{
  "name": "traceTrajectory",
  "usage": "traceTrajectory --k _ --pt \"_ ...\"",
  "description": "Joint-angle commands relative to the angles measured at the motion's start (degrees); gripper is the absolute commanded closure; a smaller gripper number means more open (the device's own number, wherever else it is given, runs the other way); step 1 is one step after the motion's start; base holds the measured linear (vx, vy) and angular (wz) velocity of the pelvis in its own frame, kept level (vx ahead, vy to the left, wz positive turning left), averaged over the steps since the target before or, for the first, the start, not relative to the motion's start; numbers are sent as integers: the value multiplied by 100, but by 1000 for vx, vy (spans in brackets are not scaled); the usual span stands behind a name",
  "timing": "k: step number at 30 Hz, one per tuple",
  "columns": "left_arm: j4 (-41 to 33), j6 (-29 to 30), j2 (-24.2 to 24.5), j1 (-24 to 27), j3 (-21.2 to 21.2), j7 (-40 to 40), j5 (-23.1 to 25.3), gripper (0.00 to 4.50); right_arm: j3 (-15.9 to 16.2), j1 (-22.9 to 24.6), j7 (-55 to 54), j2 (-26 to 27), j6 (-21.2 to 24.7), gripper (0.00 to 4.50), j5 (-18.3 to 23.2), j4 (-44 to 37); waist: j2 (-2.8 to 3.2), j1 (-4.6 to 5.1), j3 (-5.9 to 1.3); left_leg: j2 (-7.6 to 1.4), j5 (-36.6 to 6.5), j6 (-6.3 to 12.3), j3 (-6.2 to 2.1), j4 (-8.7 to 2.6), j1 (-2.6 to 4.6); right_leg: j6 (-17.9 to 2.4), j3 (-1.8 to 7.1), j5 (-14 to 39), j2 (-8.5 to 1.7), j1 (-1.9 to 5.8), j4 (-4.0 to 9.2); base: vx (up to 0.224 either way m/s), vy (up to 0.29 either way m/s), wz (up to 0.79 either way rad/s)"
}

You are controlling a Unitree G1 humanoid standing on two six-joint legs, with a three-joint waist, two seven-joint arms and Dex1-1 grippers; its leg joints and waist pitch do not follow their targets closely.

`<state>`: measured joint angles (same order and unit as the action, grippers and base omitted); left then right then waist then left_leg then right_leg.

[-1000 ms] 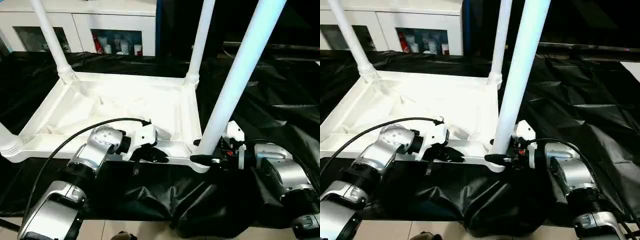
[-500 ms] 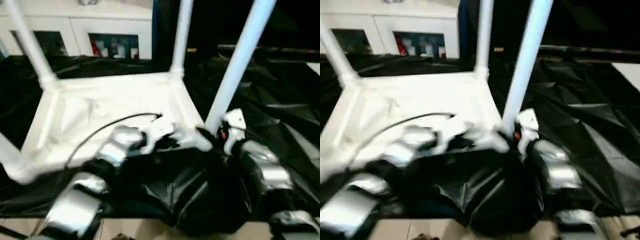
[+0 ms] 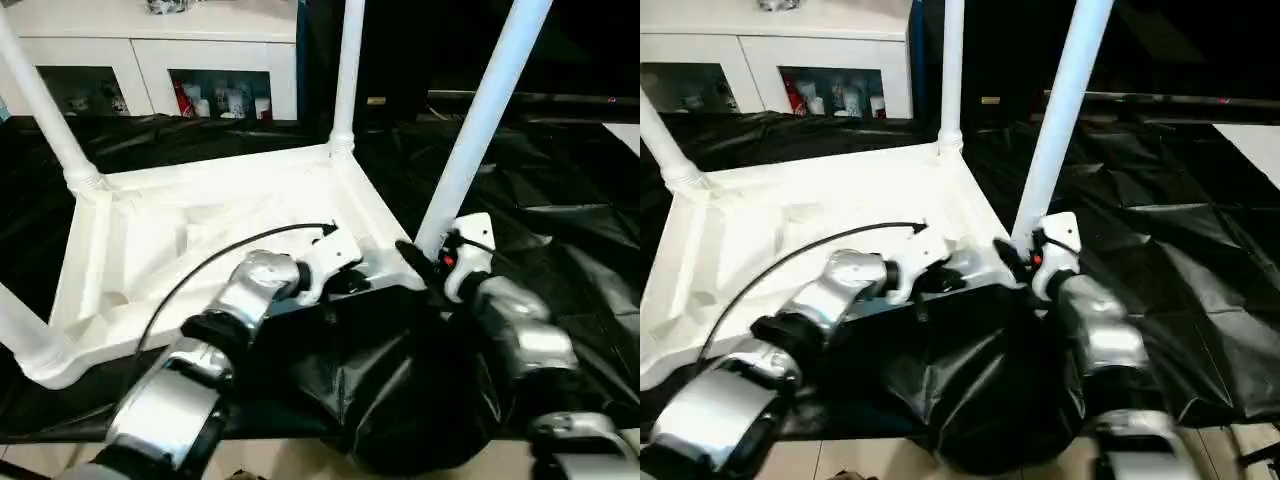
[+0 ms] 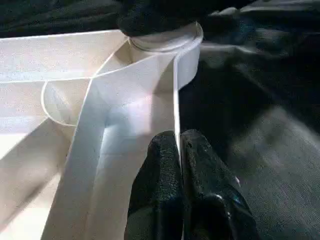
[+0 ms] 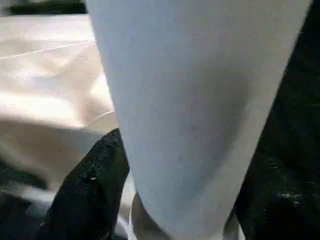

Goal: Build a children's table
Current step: Rotate leg to tighten

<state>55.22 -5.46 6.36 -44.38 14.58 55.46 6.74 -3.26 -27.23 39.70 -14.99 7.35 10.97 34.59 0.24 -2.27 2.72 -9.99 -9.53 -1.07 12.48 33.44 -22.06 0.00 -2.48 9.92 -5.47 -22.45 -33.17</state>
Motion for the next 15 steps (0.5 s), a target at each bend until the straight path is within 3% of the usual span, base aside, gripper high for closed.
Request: traceTrajectory --k 1,4,7,8,10,13,15 --pt "-350 -354 82 130 183 872 -230 450 435 89 1153 -265 212 154 200 -332 -95 -44 -348 -346 -1726 350 -205 -428 124 -1207 170 1655 -356 173 422 0 0 0" --pt "-554 -366 338 247 204 1368 -340 450 558 192 1822 -662 308 154 264 -541 -70 -138 -367 -381 -1459 435 -178 -406 119 -1289 157 1353 -340 190 358 0 0 0" --pt "-757 -309 553 347 190 1845 -470 450 662 250 2278 -969 268 154 201 -597 -91 -191 -405 -384 -971 573 -143 -355 108 -1566 146 496 -325 179 244 0 0 0" --pt "-798 -292 601 367 183 1961 -495 450 686 255 2383 -1034 277 154 180 -595 -82 -201 -404 -382 -938 592 -137 -347 112 -1595 144 452 -326 173 236 0 0 0" --pt "-899 -230 727 414 180 2223 -560 450 756 273 2642 -1183 288 154 145 -612 -73 -223 -394 -383 -978 619 -124 -343 122 -1612 146 527 -326 157 249 0 0 0" --pt "-1011 -180 880 449 176 2429 -612 450 813 267 2838 -1325 298 154 148 -632 -70 -270 -367 -398 -1278 452 -128 -372 147 -1500 159 1071 -335 137 297 0 0 0" --pt "-1060 -133 925 457 171 2510 -652 450 810 246 2917 -1350 356 154 205 -642 -73 -273 -366 -402 -1331 364 -135 -386 150 -1477 160 1139 -331 133 294 0 0 0"
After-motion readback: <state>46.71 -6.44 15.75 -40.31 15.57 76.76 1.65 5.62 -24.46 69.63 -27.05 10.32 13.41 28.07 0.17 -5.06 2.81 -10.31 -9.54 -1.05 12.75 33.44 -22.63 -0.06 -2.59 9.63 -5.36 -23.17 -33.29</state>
